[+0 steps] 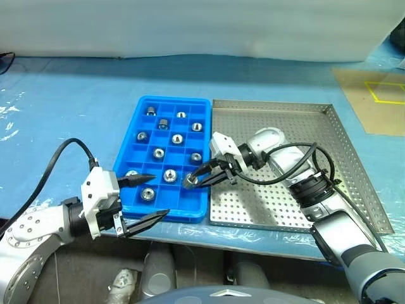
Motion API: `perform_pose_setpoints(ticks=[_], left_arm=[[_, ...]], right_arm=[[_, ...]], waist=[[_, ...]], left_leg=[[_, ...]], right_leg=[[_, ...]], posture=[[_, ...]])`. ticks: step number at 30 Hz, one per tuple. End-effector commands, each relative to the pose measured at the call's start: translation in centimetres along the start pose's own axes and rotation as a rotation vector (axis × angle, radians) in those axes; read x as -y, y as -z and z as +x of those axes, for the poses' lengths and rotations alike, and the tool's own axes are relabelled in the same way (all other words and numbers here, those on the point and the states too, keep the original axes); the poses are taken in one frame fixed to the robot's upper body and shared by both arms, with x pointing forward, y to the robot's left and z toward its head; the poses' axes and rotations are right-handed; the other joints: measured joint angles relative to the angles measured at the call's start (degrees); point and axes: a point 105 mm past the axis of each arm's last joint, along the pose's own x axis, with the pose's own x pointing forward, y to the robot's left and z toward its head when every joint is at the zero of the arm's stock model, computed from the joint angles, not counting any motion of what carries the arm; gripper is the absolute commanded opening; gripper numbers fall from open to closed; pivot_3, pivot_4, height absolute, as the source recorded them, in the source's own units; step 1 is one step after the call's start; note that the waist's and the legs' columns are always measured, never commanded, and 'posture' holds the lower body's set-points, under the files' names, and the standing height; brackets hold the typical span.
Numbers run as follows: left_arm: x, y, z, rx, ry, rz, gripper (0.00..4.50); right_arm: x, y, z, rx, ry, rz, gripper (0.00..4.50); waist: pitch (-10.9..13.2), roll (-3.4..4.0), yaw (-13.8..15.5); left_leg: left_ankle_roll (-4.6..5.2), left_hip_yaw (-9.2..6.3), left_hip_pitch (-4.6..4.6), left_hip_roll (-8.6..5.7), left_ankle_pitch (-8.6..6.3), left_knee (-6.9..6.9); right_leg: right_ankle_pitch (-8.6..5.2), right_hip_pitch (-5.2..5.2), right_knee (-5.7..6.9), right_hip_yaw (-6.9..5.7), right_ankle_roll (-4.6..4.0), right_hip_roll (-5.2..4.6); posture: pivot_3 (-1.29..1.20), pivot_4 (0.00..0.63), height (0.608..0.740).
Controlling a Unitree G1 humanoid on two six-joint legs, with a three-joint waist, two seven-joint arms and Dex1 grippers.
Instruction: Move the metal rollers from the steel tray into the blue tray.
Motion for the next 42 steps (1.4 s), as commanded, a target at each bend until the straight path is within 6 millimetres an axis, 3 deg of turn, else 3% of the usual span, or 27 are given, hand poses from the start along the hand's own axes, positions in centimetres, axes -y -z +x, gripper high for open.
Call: perform_pose_setpoints(ticks=[1, 8, 9, 11, 17, 22, 27, 34, 42], left_arm=[[0.5, -0.8, -0.3, 0.014, 0.007, 0.038, 4.5], [0.4, -0.6, -0.5, 0.002, 0.013, 0.032, 4.5], [0.4, -0.6, -0.5, 0.003, 0.014, 0.032, 4.5], [0.3, -0.7, -0.4, 0.005, 0.016, 0.034, 4.5], [-0.3, -0.6, -0.3, 0.006, 0.024, 0.042, 4.5], [-0.7, -0.8, 0.3, 0.018, 0.041, 0.056, 4.5], [-1.7, -1.0, 1.1, 0.039, 0.075, 0.073, 4.5], [-4.0, -1.4, 3.4, 0.067, 0.171, 0.116, 4.5], [-6.6, -1.7, 7.2, 0.121, 0.277, 0.12, 4.5]], right_arm=[[-0.5, -0.2, -0.3, -0.015, -0.056, -0.014, 0.88], [-1.1, 1.0, -0.3, -0.042, -0.091, 0.007, 0.88], [-1.2, 1.0, -0.3, -0.041, -0.101, 0.013, 1.59], [-1.6, 1.3, -0.4, -0.052, -0.122, 0.022, 2.04], [-1.8, 1.5, -0.4, -0.06, -0.095, 0.029, 4.01], [-0.1, 1.4, -1.1, -0.061, 0.016, 0.019, 4.01], [1.8, 0.4, -3.7, -0.04, 0.169, 0.007, 4.01], [1.9, 0.8, -8.2, -0.066, 0.376, 0.034, 4.01], [0.6, 2.8, -12.7, -0.07, 0.701, 0.141, 4.01]], waist=[[0.0, 0.0, 0.0], [0.0, -0.01, 0.3], [0.0, -0.01, 0.3], [0.0, -0.03, 0.4], [-0.1, -0.06, 0.4], [-0.1, -0.08, 0.3], [-0.1, -0.08, 0.0], [-0.1, -0.09, -0.5], [-0.2, -0.15, -3.5]], left_leg=[[0.0, 0.0, -0.01, 0.0, 0.0, 0.0], [-0.01, 0.0, -0.01, 0.0, 0.01, 0.0], [-0.01, 0.0, -0.01, 0.0, 0.01, 0.01], [-0.01, 0.0, -0.01, 0.0, 0.01, 0.02], [-0.04, 0.0, 0.07, 0.0, 0.03, 0.03], [-0.12, 0.0, 0.13, -0.01, 0.07, 0.05], [-0.2, 0.0, 0.14, -0.01, 0.13, 0.15], [-0.25, 0.02, 0.06, -0.01, 0.18, 0.29], [-0.4, 0.05, 0.09, 0.0, 0.28, 0.41]], right_leg=[[0.0, -0.02, 0.0, 0.01, 0.0, 0.02], [0.0, -0.04, 0.04, 0.03, 0.0, 0.03], [0.0, -0.04, 0.05, 0.03, 0.0, 0.03], [0.0, -0.04, 0.07, 0.04, 0.0, 0.02], [0.0, -0.04, 0.17, 0.08, 0.0, 0.04], [0.0, -0.05, 0.35, 0.12, 0.0, 0.04], [0.01, -0.07, 0.49, 0.14, 0.0, 0.04], [0.01, -0.09, 0.52, 0.17, 0.0, 0.06], [0.03, -0.08, 0.54, 0.41, 0.0, 0.32]], posture=[[0.28, 0.15, 0.74], [0.28, 0.15, 0.74], [0.28, 0.15, 0.74], [0.26, 0.15, 0.74], [0.24, 0.15, 0.74], [0.2, 0.15, 0.74], [0.12, 0.15, 0.74], [-0.05, 0.15, 0.74], [-0.23, 0.15, 0.74]])
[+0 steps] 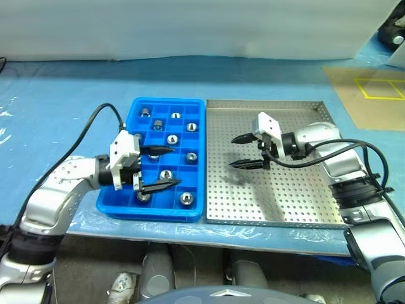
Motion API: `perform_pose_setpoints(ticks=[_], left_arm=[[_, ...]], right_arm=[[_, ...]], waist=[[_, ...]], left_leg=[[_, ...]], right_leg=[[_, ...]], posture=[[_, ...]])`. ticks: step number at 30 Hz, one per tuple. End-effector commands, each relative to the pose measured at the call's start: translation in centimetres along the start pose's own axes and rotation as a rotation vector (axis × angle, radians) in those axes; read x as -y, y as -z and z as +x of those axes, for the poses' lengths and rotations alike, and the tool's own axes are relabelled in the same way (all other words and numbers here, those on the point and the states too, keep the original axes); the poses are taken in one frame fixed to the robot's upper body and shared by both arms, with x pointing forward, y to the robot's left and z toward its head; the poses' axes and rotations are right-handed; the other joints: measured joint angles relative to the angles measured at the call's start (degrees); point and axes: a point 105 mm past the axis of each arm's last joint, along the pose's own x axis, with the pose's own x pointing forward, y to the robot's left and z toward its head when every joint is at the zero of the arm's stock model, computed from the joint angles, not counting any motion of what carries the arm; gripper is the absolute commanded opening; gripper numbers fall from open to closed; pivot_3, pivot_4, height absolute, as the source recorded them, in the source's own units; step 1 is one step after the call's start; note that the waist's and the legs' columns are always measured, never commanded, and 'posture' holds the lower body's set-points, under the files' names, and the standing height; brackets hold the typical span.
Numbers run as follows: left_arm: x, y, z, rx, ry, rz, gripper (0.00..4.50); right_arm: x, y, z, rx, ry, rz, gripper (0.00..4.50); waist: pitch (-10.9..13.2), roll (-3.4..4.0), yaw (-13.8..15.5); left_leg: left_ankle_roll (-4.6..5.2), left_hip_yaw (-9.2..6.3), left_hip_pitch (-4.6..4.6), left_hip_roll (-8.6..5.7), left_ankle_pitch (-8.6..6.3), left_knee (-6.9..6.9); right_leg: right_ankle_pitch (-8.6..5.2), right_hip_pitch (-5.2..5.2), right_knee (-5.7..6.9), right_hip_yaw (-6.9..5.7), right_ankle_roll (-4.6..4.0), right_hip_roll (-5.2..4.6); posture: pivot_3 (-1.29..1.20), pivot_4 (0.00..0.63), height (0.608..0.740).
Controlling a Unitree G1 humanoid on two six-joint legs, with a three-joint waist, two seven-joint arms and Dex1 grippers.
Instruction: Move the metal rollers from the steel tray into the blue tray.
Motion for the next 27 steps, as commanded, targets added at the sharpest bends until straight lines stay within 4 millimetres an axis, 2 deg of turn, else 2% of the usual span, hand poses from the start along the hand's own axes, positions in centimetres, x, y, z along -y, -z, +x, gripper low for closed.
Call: perform_pose_setpoints(ticks=[1, 6, 10, 20, 27], left_arm=[[-1.1, -0.1, 0.9, 0.024, 0.028, 0.018, 4.5], [-2.2, 0.6, 2.2, 0.03, 0.047, 0.014, 4.5], [-2.7, 0.9, 2.7, 0.033, 0.05, 0.018, 4.5], [-3.3, 0.9, 2.7, 0.04, 0.021, 0.029, 4.5], [-4.8, 0.5, 2.6, 0.064, -0.071, 0.052, 4.5]], right_arm=[[0.5, -0.7, -2.2, 0.042, 0.138, 0.007, 4.01], [0.9, 0.1, -3.9, 0.076, 0.322, 0.071, 4.01], [0.6, 0.2, -4.0, 0.1, 0.382, 0.099, 4.01], [1.6, -0.4, -4.3, 0.125, 0.436, 0.095, 4.01], [2.2, -0.9, -3.5, 0.15, 0.46, 0.083, 4.01]], waist=[[0.0, 0.0, -0.5], [0.0, 0.0, -2.7], [0.0, 0.0, -3.7], [0.0, 0.0, -3.8], [0.0, 0.0, -3.5]], left_leg=[[-0.01, 0.0, 0.01, 0.02, 0.0, 0.0], [0.0, 0.05, 0.1, 0.09, 0.0, 0.01], [0.0, 0.05, 0.2, 0.15, 0.0, 0.02], [0.14, 0.1, 0.33, 0.28, -0.09, 0.02], [0.13, 0.1, 0.39, 0.33, -0.08, 0.02]], right_leg=[[0.0, 0.0, 0.0, 0.04, 0.0, 0.03], [0.0, 0.0, 0.02, 0.15, 0.0, 0.15], [0.01, 0.03, 0.04, 0.21, -0.02, 0.24], [0.07, 0.12, 0.01, 0.21, -0.12, 0.34], [0.08, 0.18, 0.02, 0.2, -0.14, 0.35]], posture=[[-0.25, 0.15, 0.74], [-0.31, 0.15, 0.74], [-0.32, 0.15, 0.74], [-0.3, 0.15, 0.74], [-0.28, 0.15, 0.74]])
